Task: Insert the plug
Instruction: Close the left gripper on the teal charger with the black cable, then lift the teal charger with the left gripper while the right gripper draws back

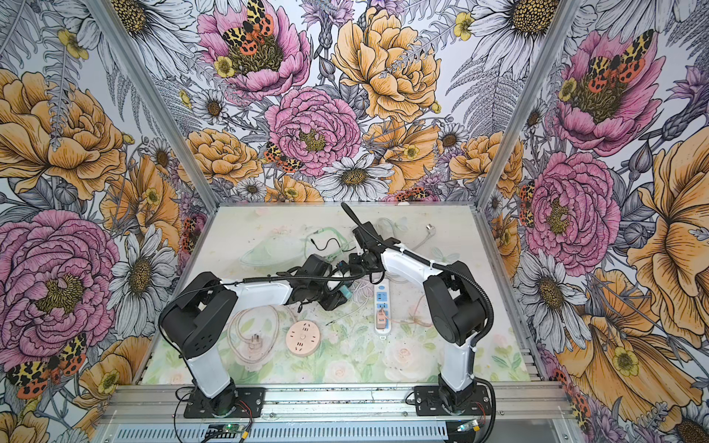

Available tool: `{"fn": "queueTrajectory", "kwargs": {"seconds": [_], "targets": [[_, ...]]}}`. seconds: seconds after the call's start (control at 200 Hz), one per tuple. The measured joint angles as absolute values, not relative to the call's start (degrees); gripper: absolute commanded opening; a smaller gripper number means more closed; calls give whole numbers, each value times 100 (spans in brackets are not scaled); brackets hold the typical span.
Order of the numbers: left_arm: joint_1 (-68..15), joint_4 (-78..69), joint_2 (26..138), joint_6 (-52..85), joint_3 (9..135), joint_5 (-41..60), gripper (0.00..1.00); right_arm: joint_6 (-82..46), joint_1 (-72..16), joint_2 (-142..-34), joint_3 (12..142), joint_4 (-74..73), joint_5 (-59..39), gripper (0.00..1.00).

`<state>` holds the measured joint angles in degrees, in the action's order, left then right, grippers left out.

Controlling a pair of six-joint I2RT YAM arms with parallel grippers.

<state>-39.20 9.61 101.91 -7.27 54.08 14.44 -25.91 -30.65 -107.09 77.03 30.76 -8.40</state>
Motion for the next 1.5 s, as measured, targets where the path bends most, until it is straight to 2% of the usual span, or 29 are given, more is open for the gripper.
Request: {"fn": "queueTrajectory", "kwargs": {"seconds": [0.225, 0.29, 0.355, 0.425, 0.671, 1.106, 1.501], "targets": [[-3920, 814, 9948, -746, 5238, 1450, 40, -2609, -3039, -10709, 7651, 3035, -834, 0], [-3920, 792, 9909, -746, 5231, 1452, 40, -2611, -3039, -10709, 7609, 3033, -840, 27], [-3920, 738, 9900, -744, 5238, 1452, 39, -2617, -3022, -10709, 7588, 3035, -867, 44], [-3920, 760, 9900, -749, 5269, 1446, 37, -2606, -3017, -10709, 7572, 3041, -921, 53], [-3820, 1389, 9553, -755, 5575, 1337, 34, -2635, -2974, -10481, 7450, 3022, -947, 55], [-3409, 2670, 8171, -613, 6635, 694, 33, -2757, -2309, -8903, 6534, 2958, -119, 62], [-3489, 3514, 7950, -596, 7745, 161, 34, -2803, -2300, -8799, 6326, 2989, -62, 62]]}}
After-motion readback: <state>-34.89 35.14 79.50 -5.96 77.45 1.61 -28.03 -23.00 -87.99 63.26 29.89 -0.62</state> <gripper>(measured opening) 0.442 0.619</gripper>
